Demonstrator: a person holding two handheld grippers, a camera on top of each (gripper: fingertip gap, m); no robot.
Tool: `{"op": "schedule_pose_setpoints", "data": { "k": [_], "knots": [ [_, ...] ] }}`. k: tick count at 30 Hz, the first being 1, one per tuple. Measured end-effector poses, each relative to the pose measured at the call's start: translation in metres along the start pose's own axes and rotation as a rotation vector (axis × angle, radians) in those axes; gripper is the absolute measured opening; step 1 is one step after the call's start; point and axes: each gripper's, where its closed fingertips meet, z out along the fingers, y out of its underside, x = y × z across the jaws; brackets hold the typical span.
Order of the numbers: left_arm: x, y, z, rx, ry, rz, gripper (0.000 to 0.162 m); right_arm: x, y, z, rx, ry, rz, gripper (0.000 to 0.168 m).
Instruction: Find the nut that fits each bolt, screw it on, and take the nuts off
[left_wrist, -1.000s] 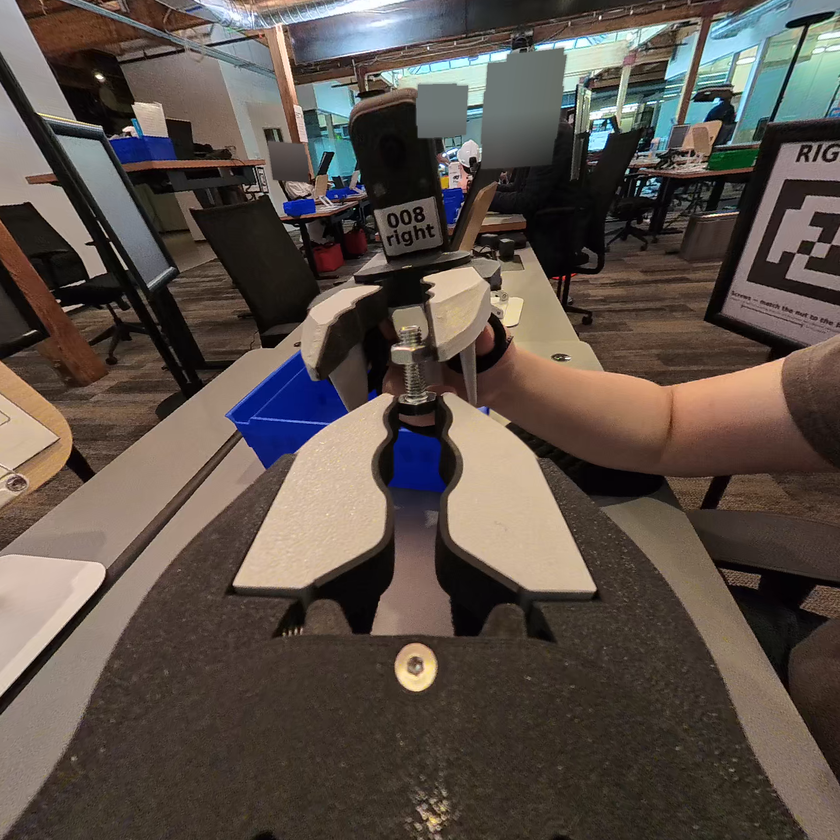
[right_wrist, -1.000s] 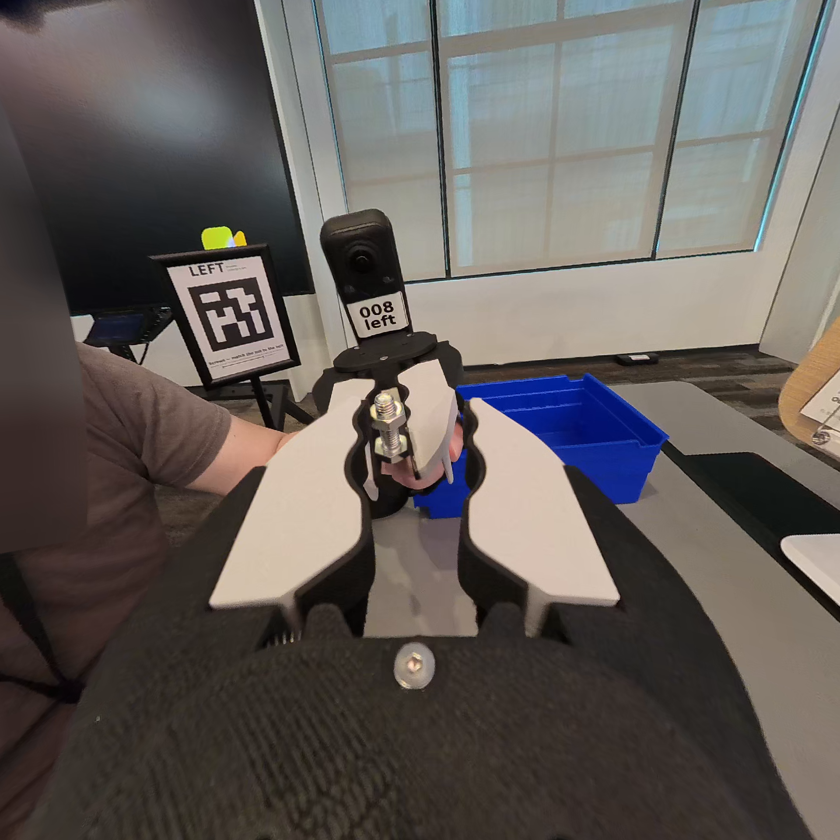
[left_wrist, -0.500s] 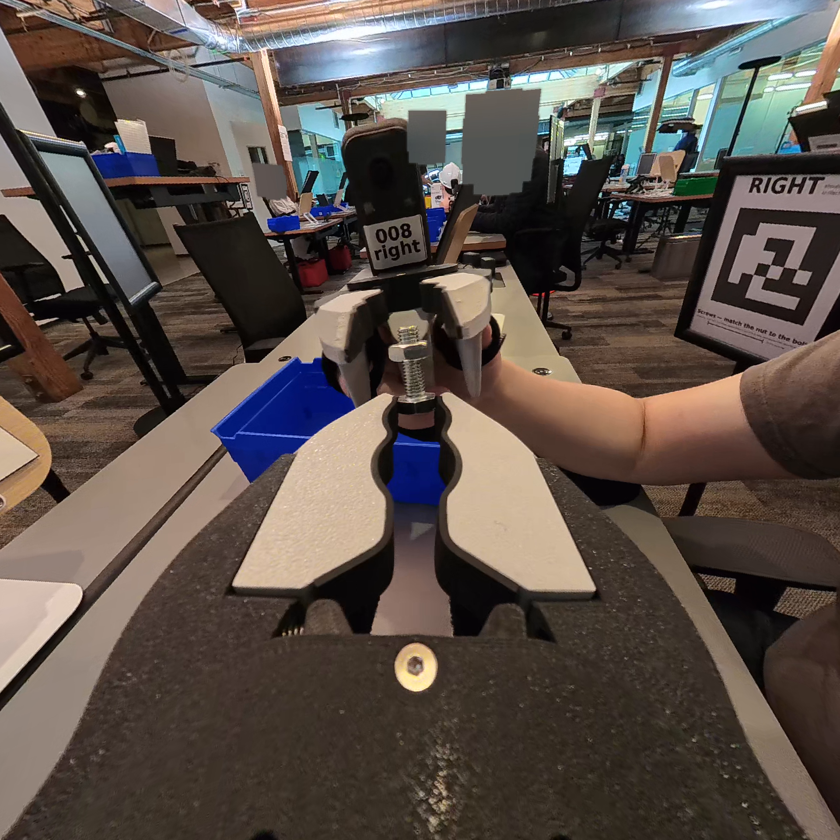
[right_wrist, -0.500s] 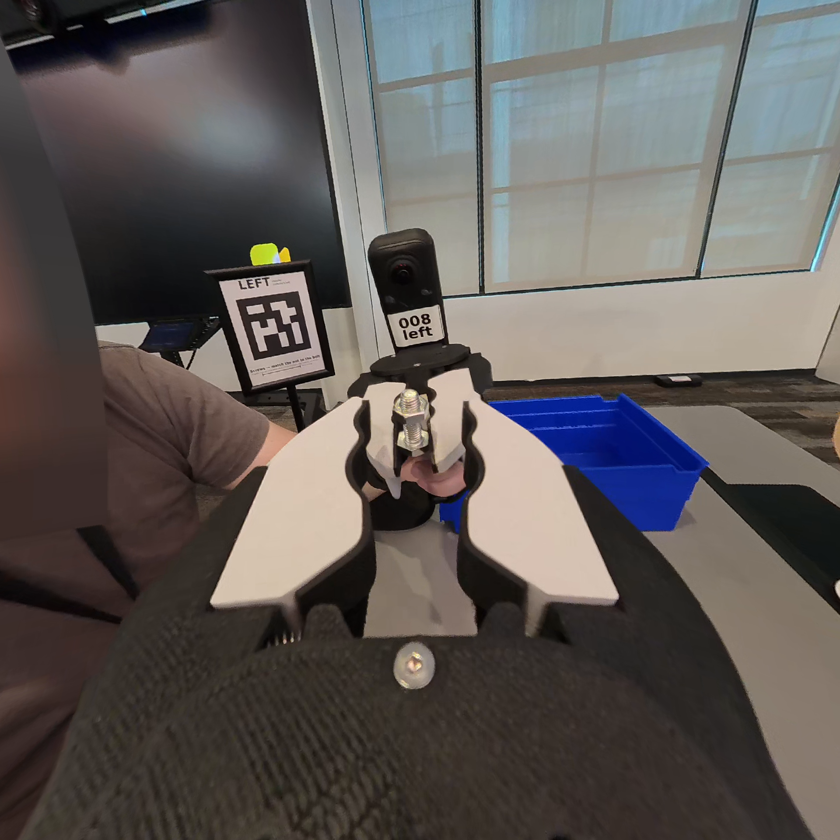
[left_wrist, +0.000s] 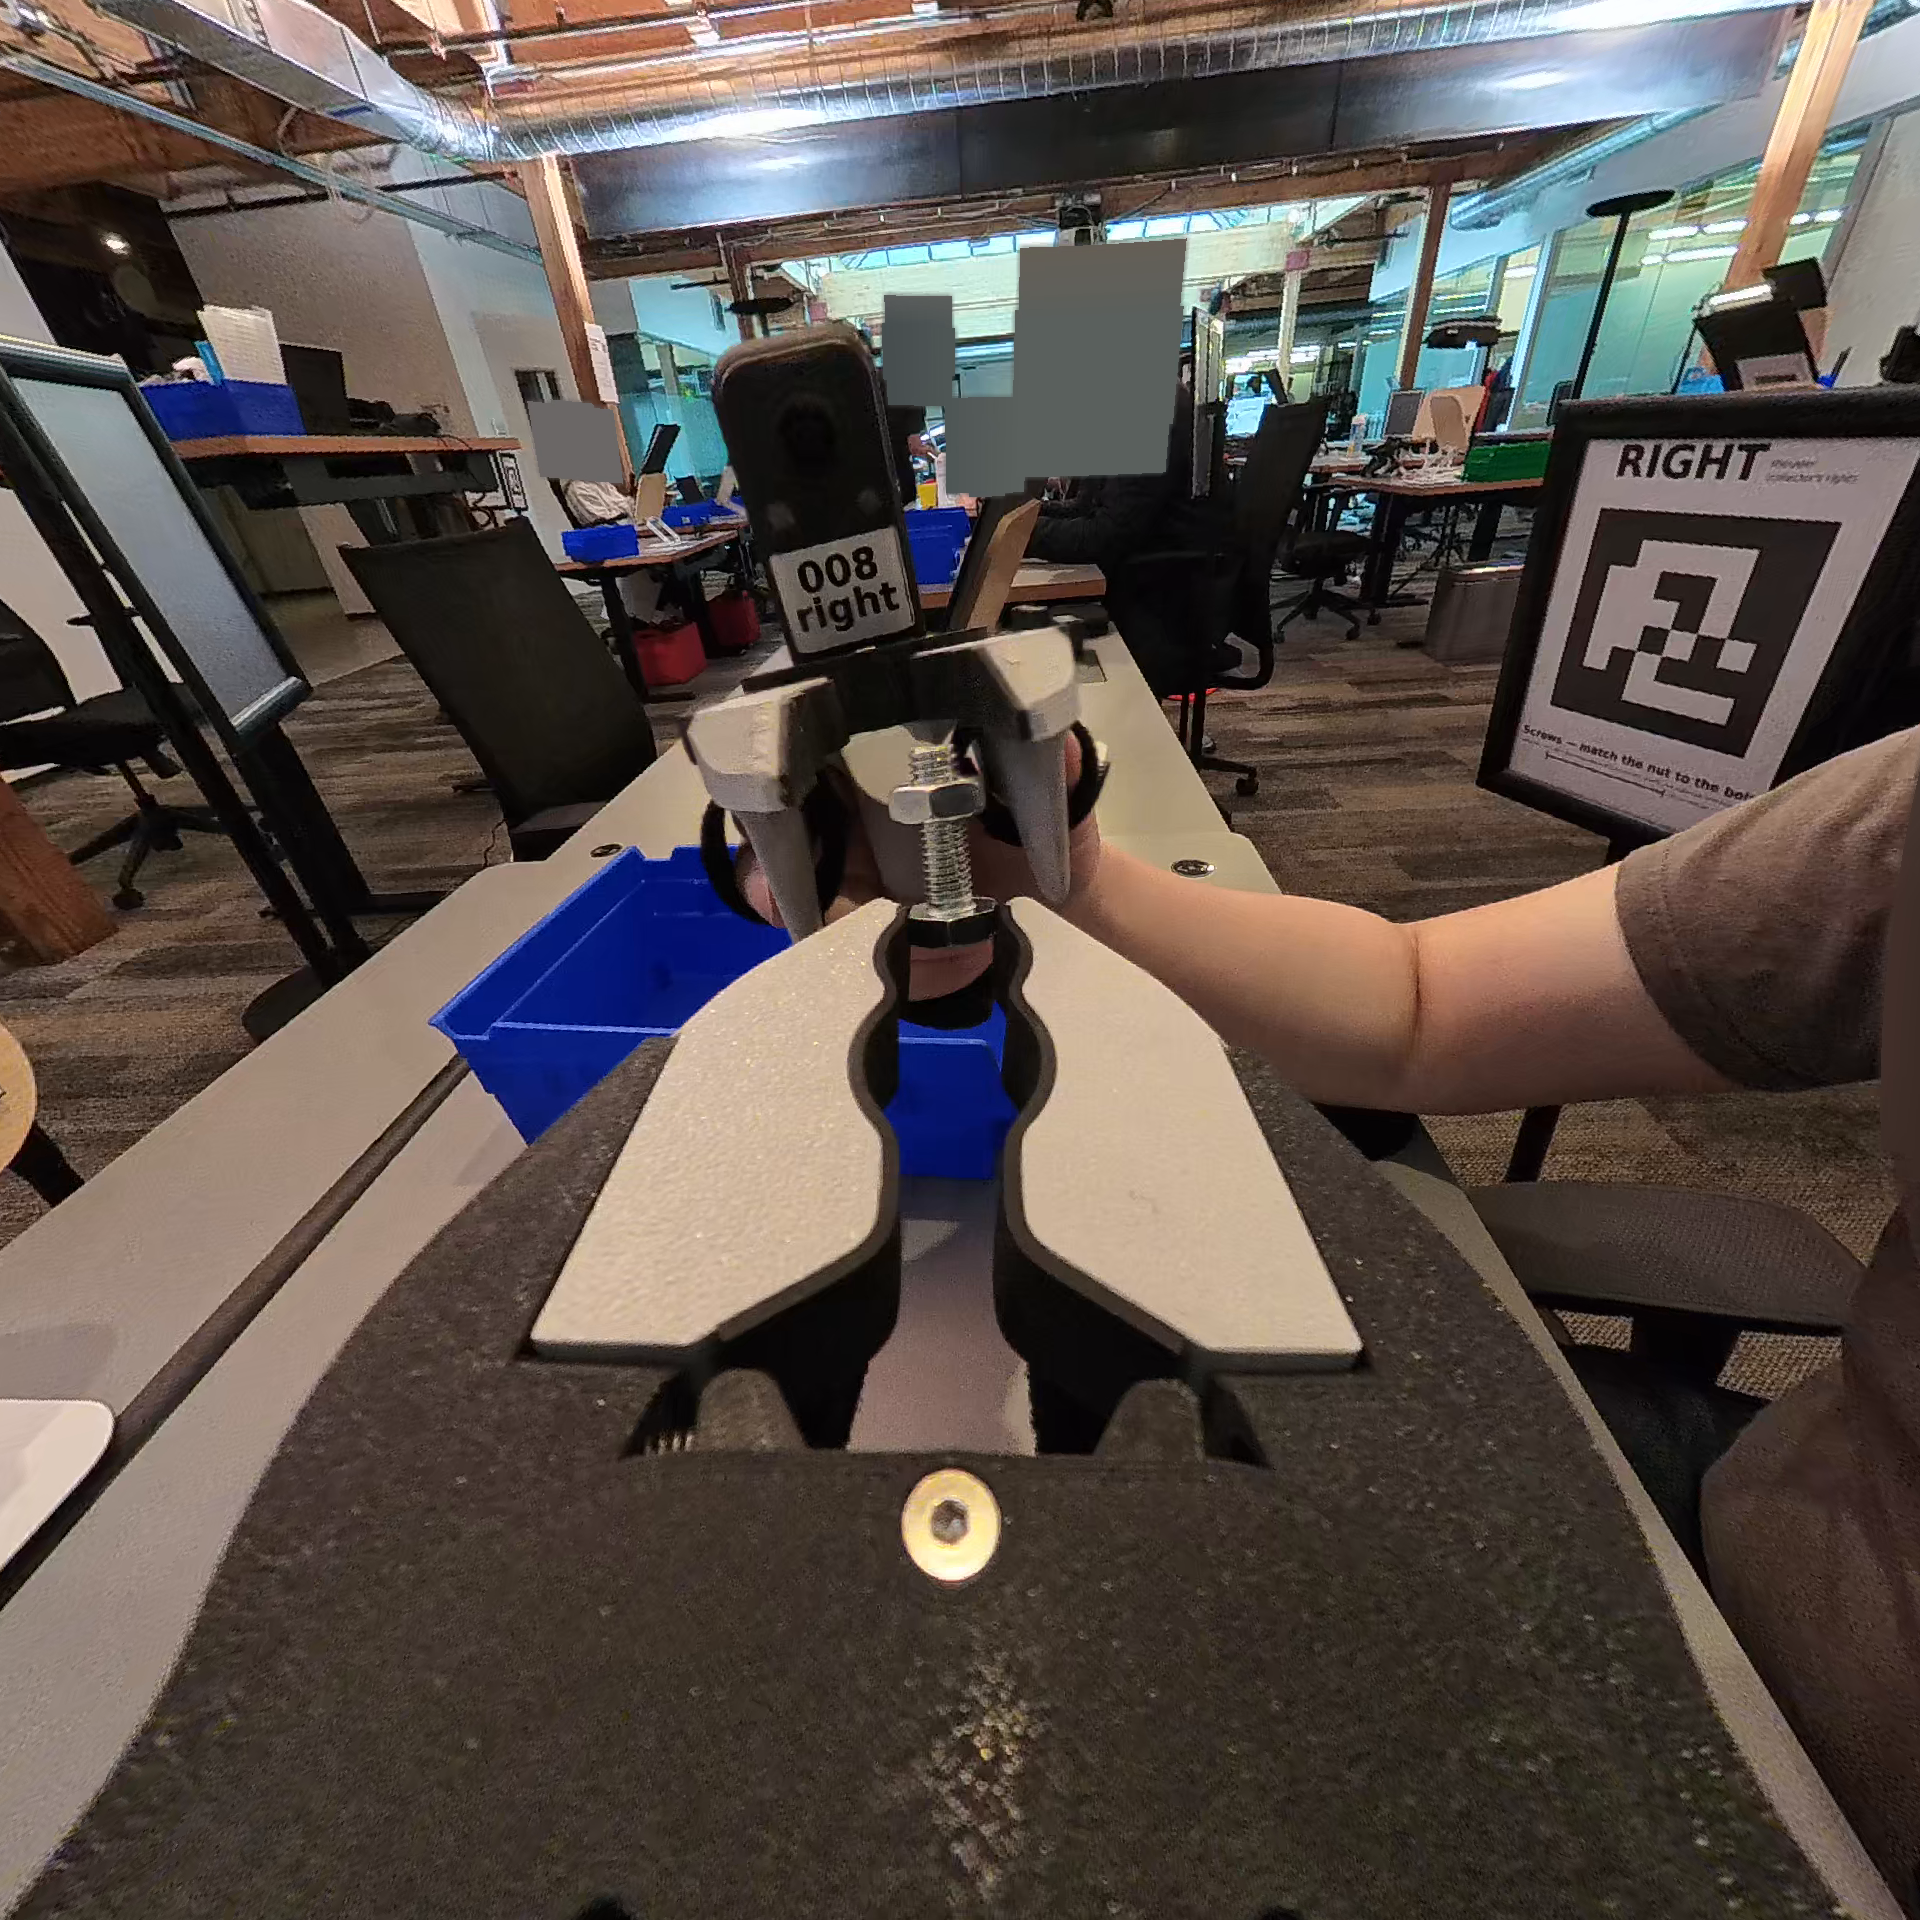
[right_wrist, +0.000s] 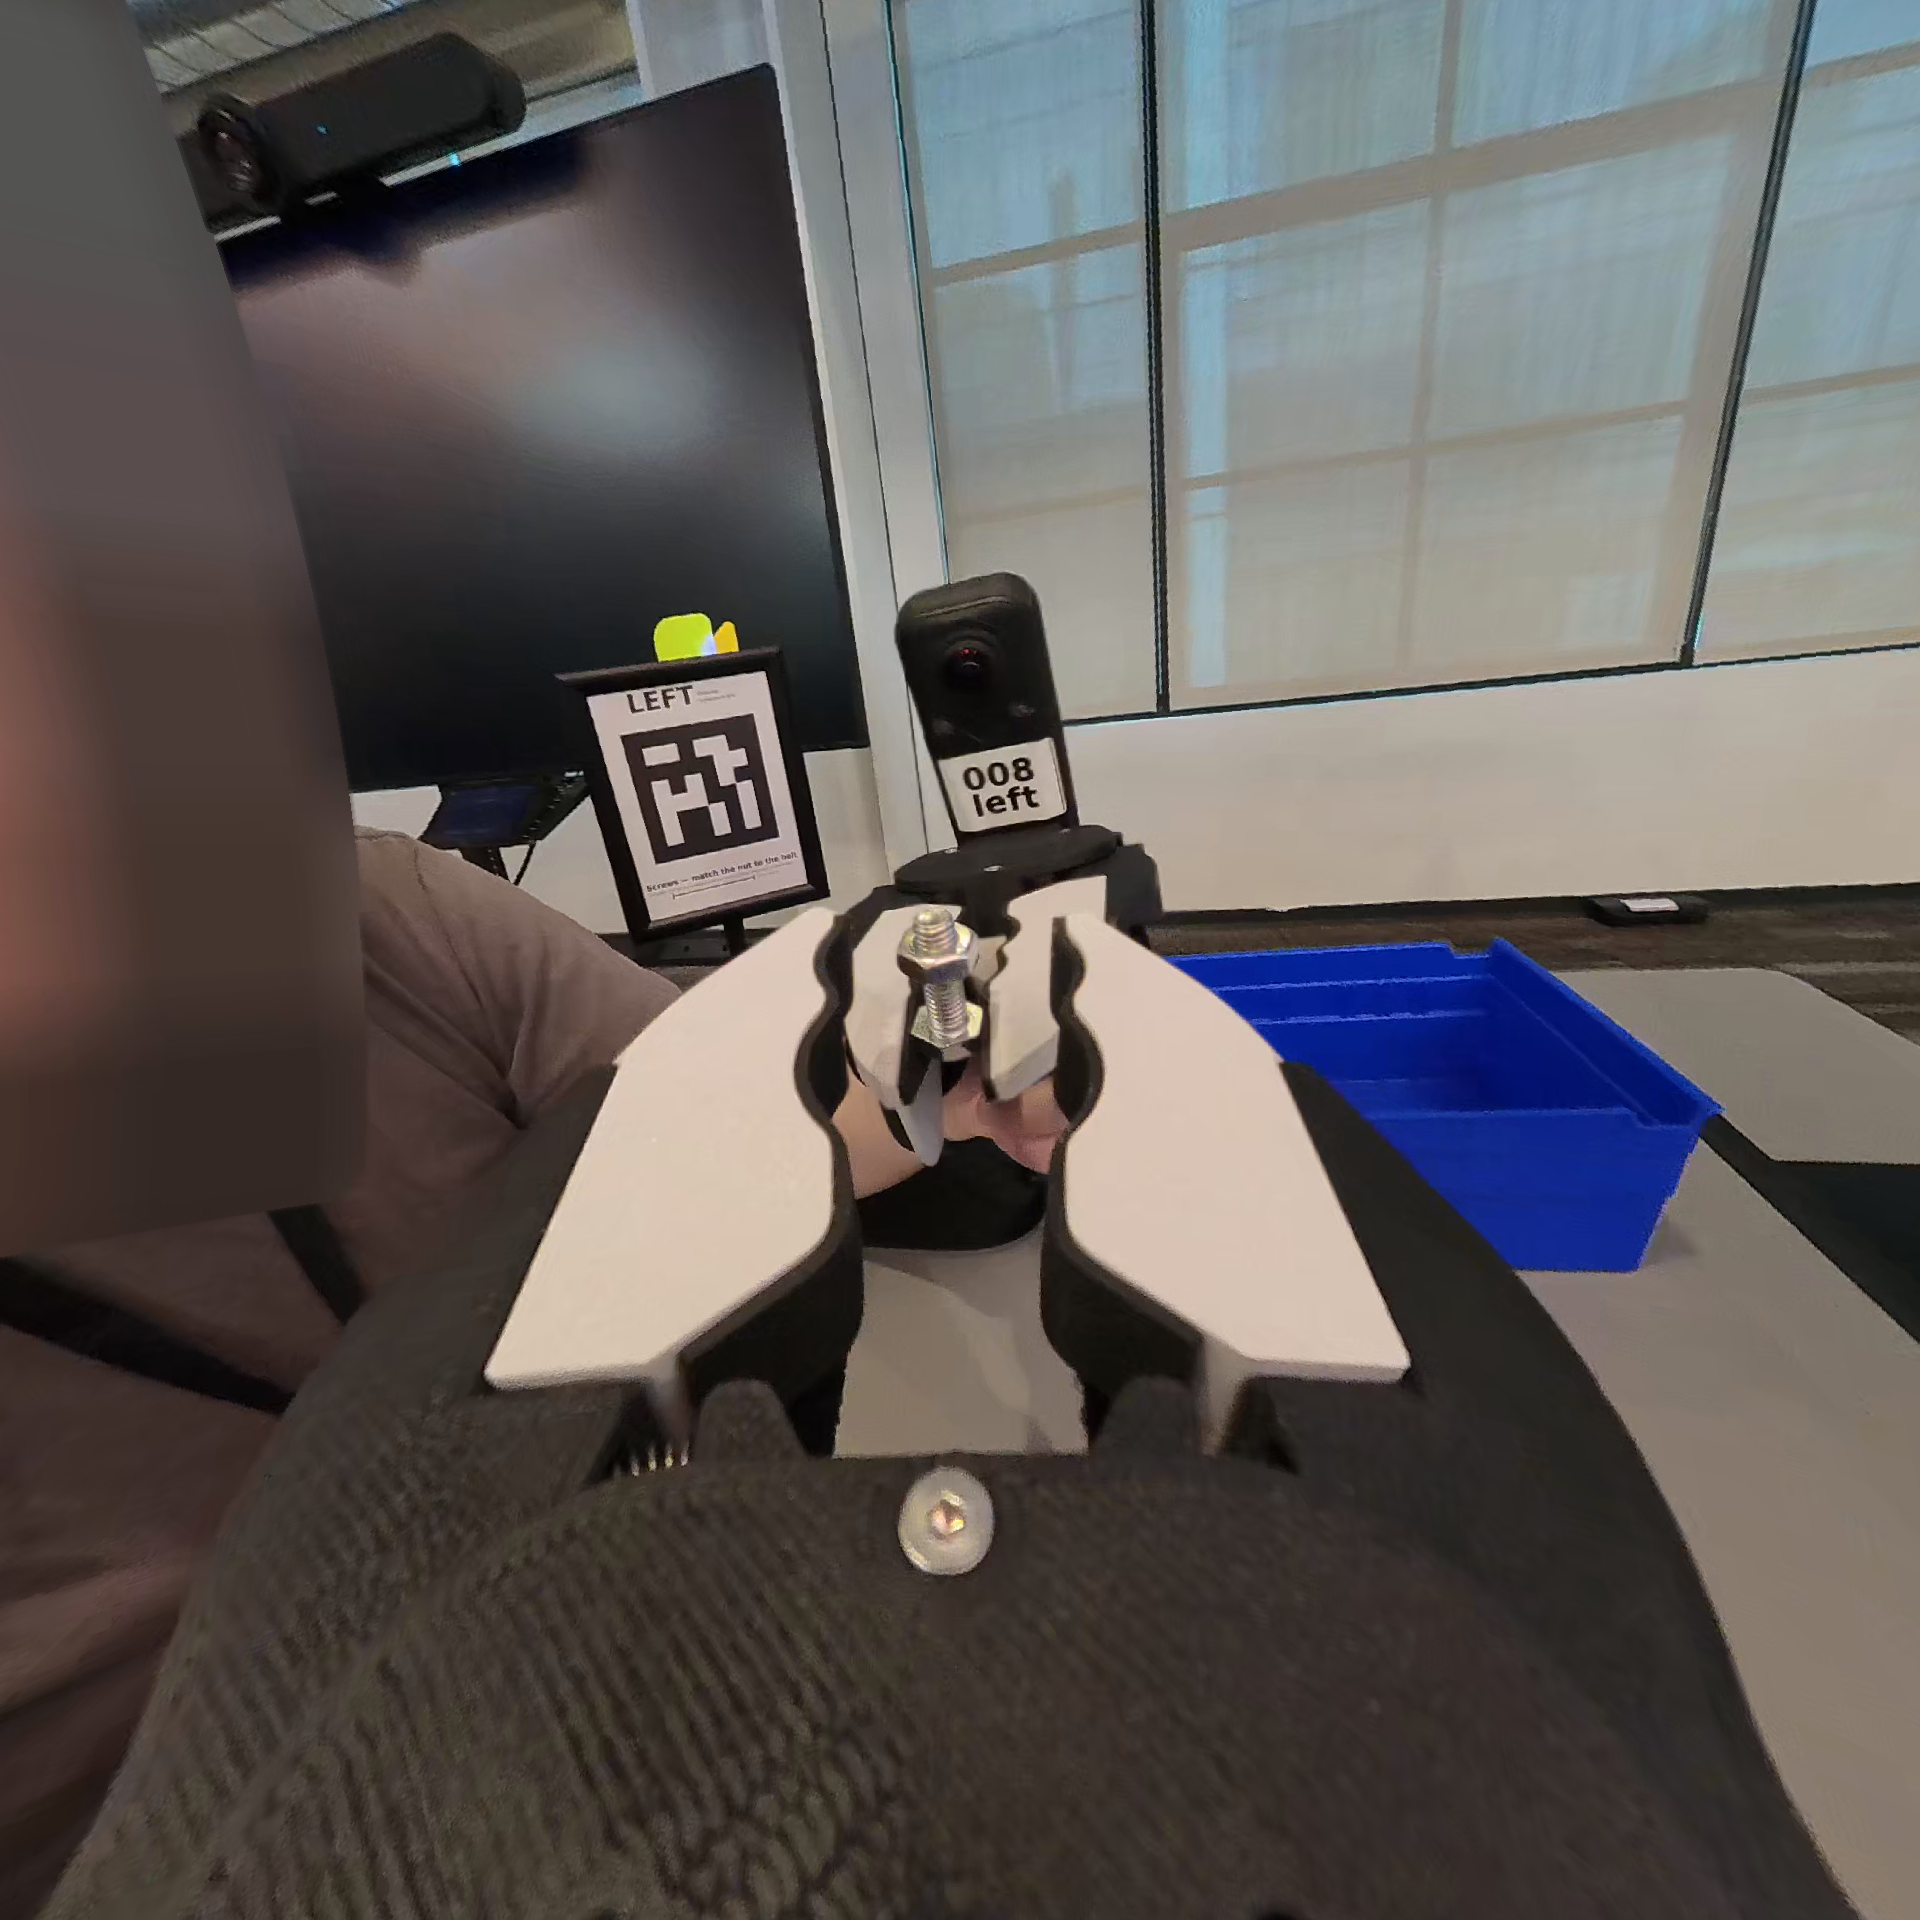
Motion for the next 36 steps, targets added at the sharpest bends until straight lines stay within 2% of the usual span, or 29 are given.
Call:
{"op": "schedule_pose_setpoints", "data": {
  "k": [4, 12, 20, 27, 36],
  "knots": [
    [0.004, 0.0, 0.001, 0.004, 0.013, 0.001, 0.014, 0.001, 0.009, 0.006, -0.047, 0.019, -0.02, 0.037],
    [0.007, -0.007, -0.001, 0.023, 0.026, 0.008, 0.015, 0.006, 0.001, -0.005, 0.008, 0.002, 0.021, 0.037],
    [0.012, -0.006, 0.001, 0.025, 0.049, 0.001, 0.015, -0.007, 0.007, 0.009, -0.03, -0.025, -0.02, 0.037],
    [0.012, -0.011, -0.002, 0.041, 0.044, 0.008, 0.014, 0.002, -0.002, -0.004, 0.038, -0.031, 0.045, 0.036],
    [0.014, -0.009, 0.001, 0.039, 0.055, -0.004, 0.015, -0.007, 0.003, 0.009, -0.002, -0.034, 0.002, 0.037]
  ]
}}
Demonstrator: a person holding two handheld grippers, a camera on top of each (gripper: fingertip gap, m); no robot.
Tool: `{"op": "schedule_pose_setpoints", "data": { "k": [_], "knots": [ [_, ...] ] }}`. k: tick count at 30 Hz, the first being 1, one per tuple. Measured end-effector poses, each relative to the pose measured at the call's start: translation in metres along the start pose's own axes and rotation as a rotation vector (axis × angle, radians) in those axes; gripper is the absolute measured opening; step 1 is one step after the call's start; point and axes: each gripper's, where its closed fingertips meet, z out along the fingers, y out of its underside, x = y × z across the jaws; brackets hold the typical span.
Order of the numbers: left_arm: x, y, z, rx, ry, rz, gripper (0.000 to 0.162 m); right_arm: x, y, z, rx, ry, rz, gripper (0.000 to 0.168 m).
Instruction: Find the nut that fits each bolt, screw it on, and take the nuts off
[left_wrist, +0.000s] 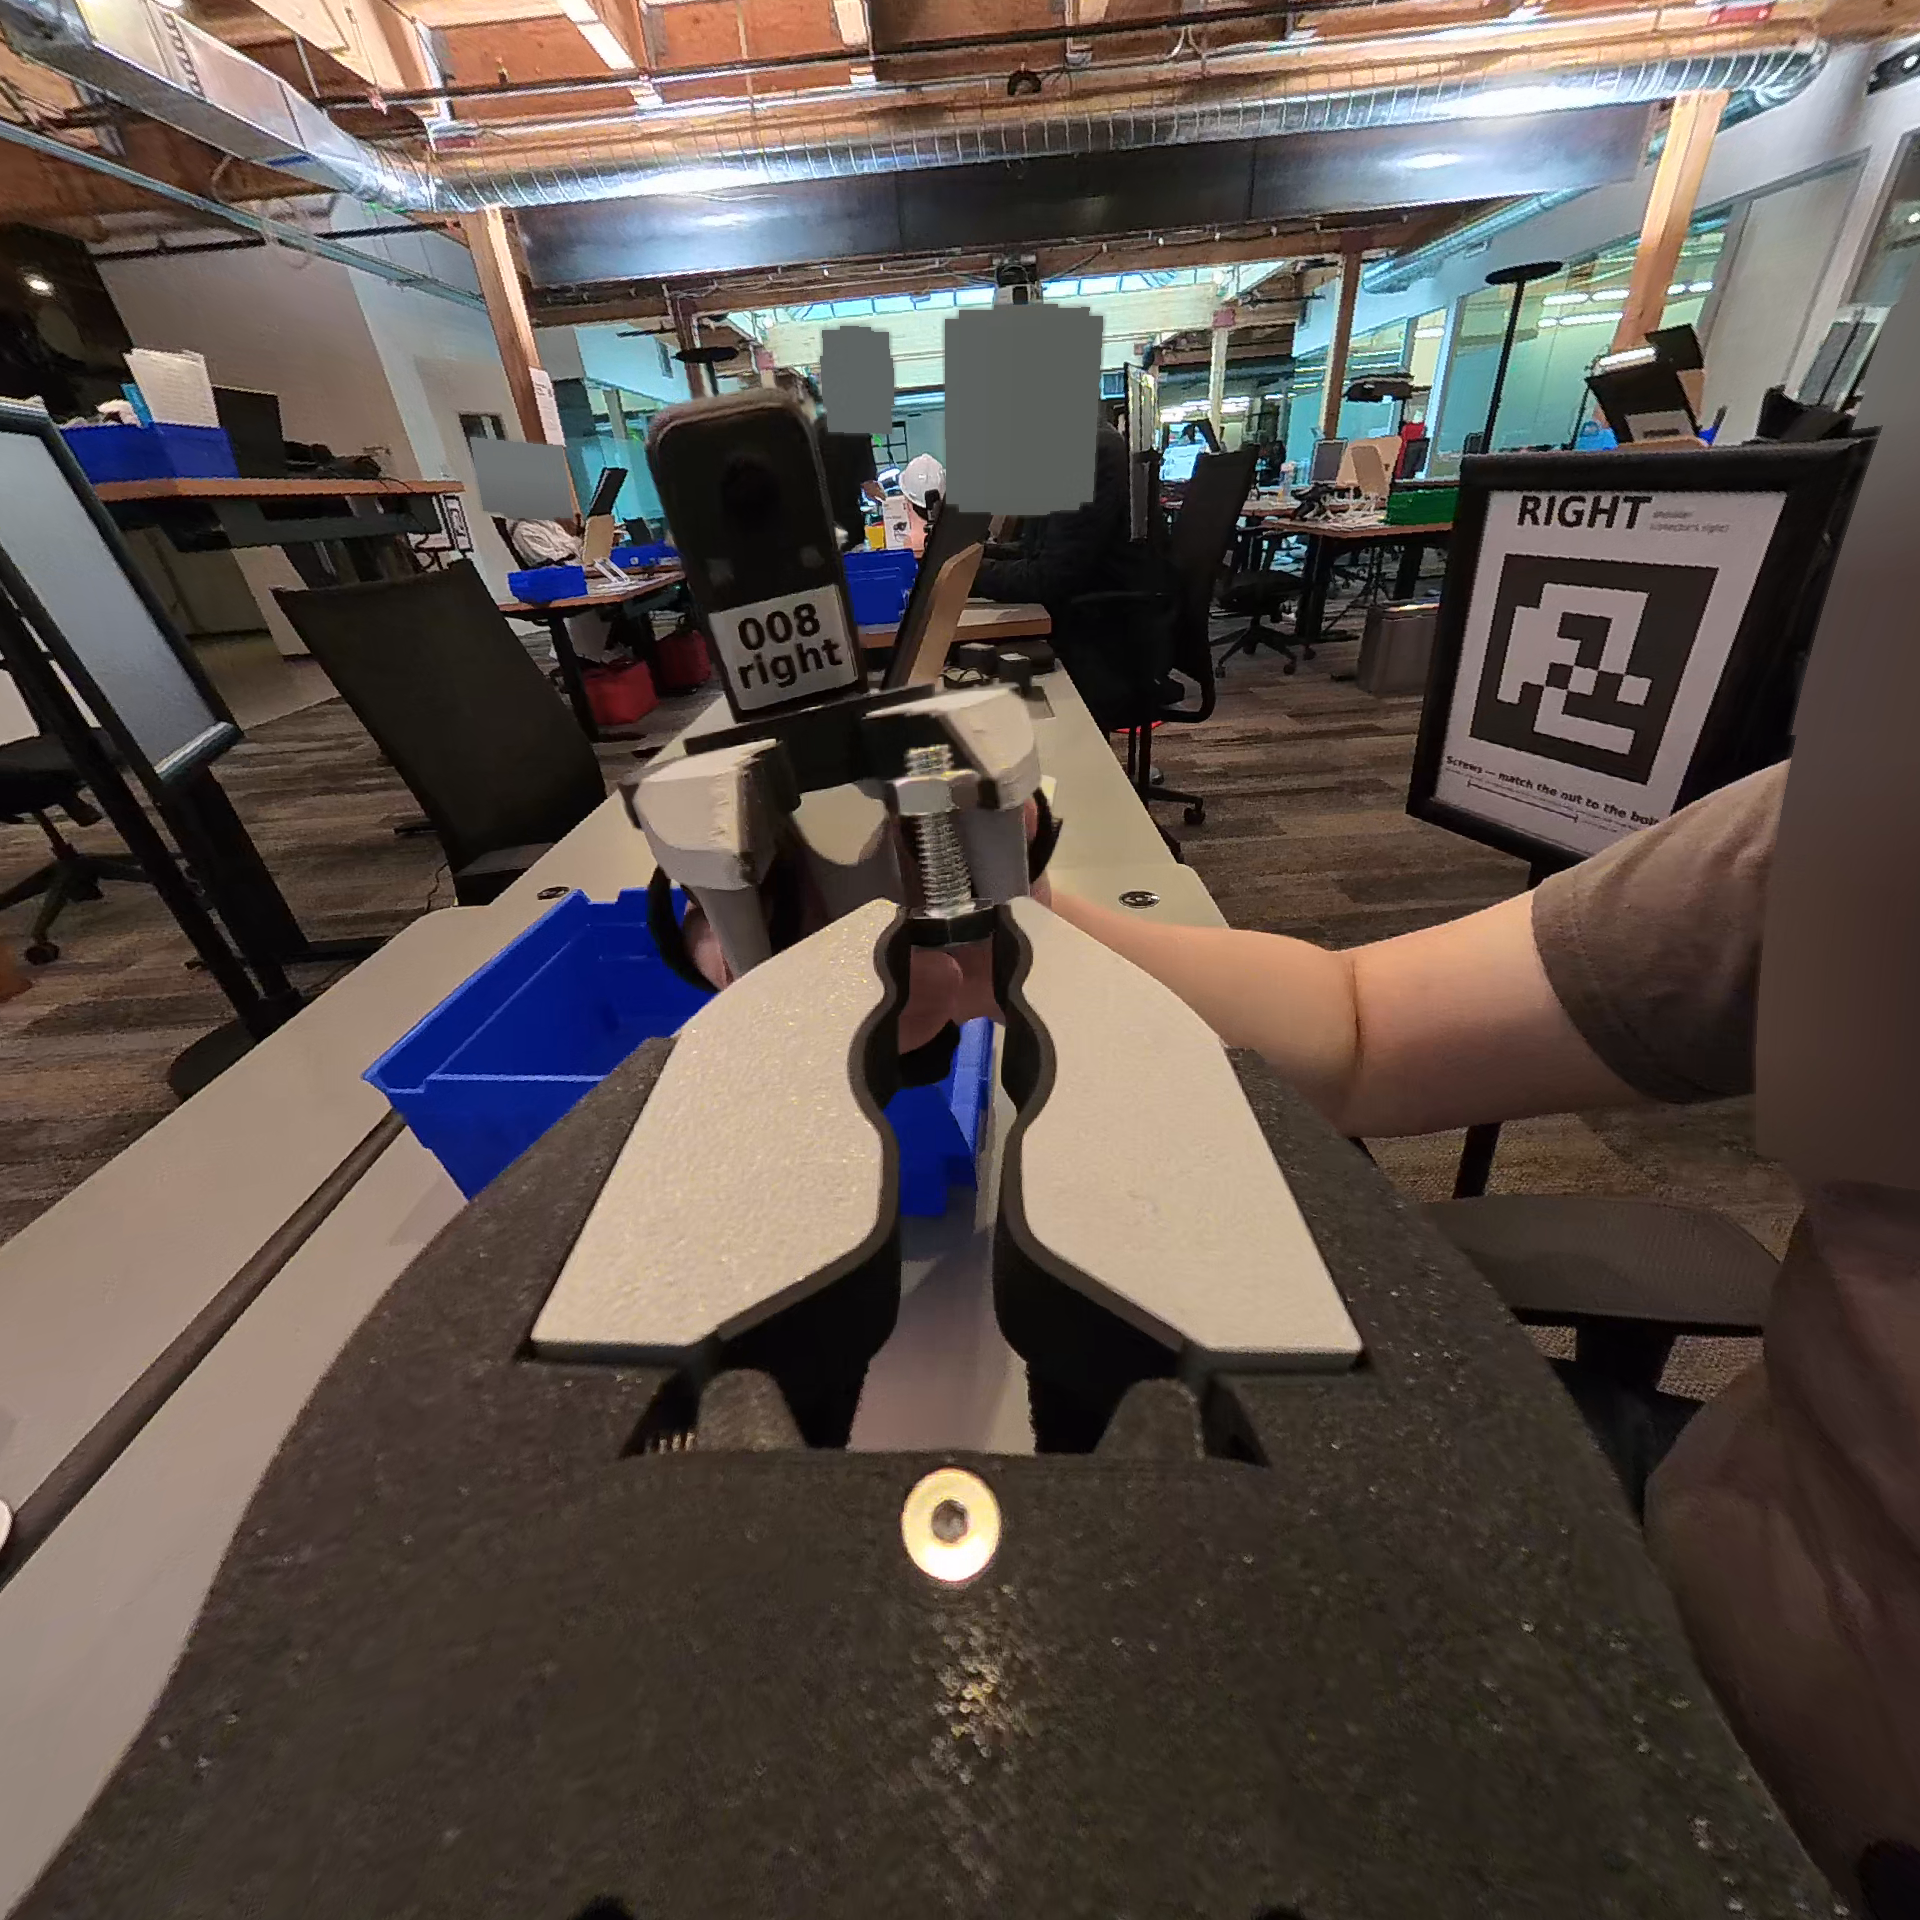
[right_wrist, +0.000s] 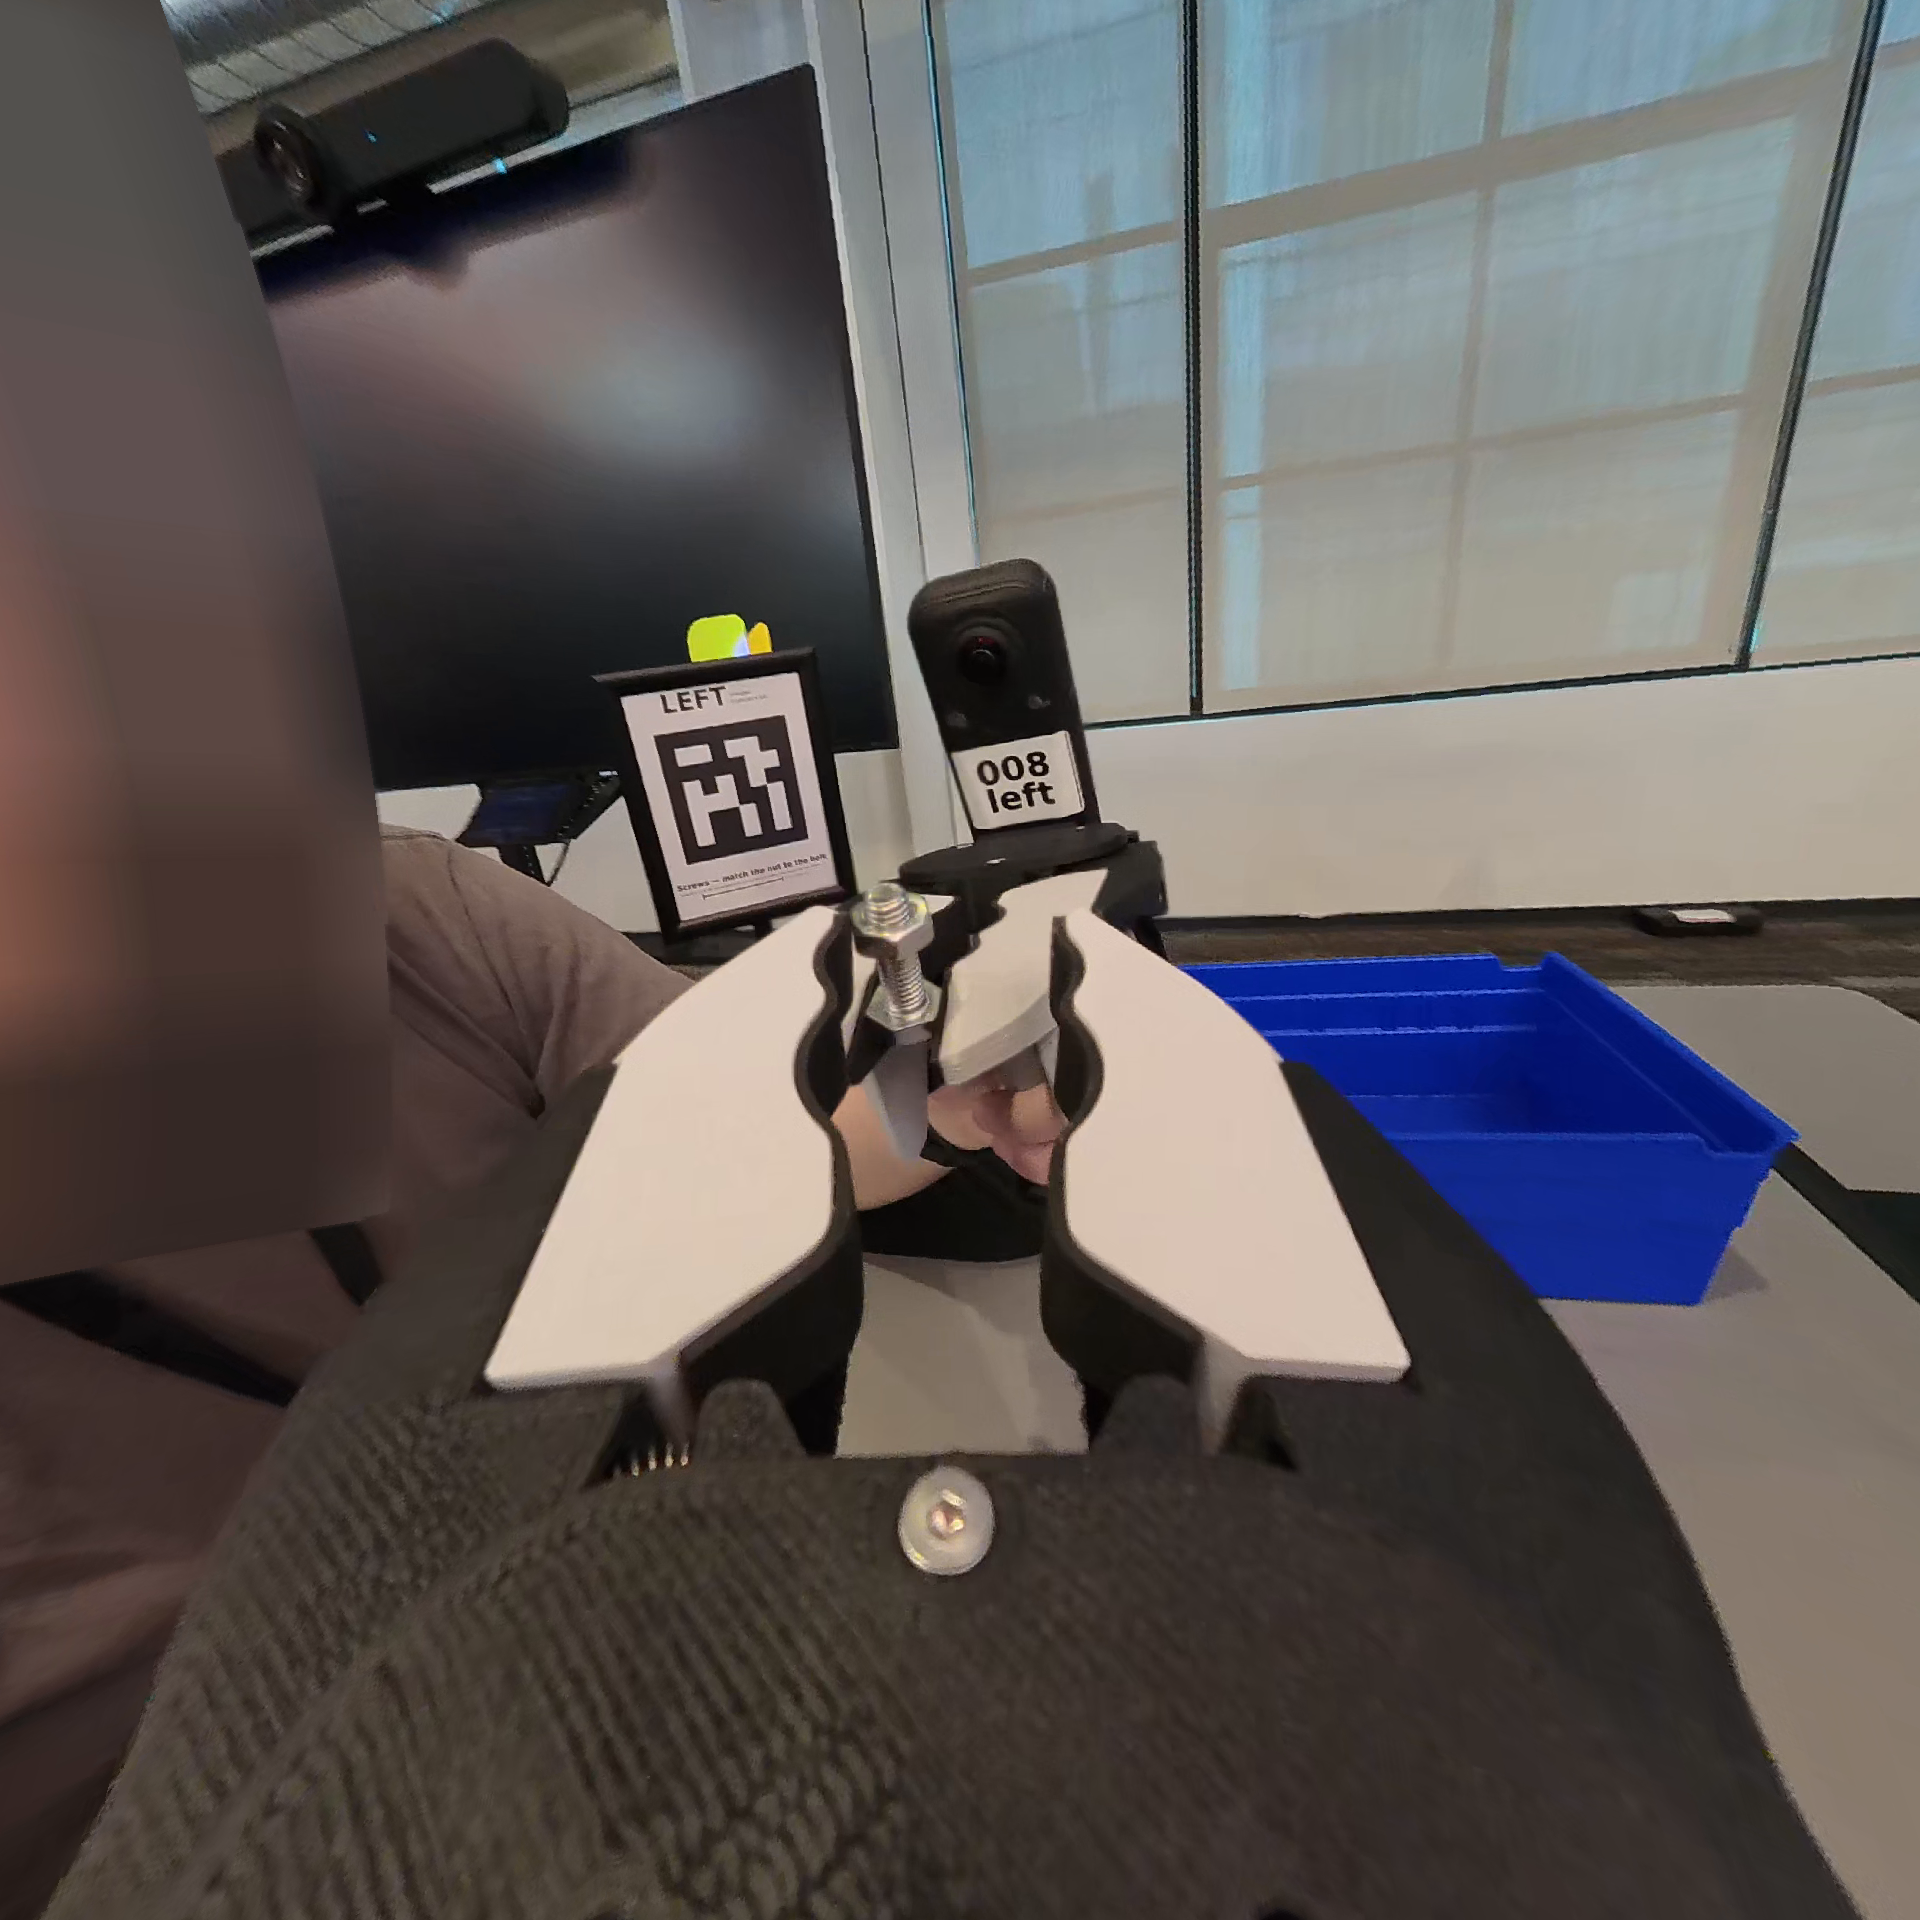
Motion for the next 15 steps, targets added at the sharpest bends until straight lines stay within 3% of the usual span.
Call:
{"op": "schedule_pose_setpoints", "data": {
  "k": [7, 10, 12, 15],
  "knots": [
    [-0.003, -0.002, -0.002, 0.015, -0.002, -0.016, 0.014, 0.001, -0.002, -0.005, 0.019, -0.024, 0.029, 0.035],
    [-0.003, 0.001, -0.001, 0.001, -0.008, -0.004, 0.014, -0.005, -0.003, -0.002, 0.021, -0.048, 0.02, 0.03],
    [-0.002, 0.001, 0.0, -0.004, -0.011, 0.004, 0.015, -0.009, -0.002, 0.0, 0.011, -0.058, 0.007, 0.017],
    [-0.002, 0.002, 0.0, -0.005, -0.007, 0.001, 0.014, -0.01, -0.001, 0.001, -0.011, -0.039, -0.032, 0.017]
  ]
}}
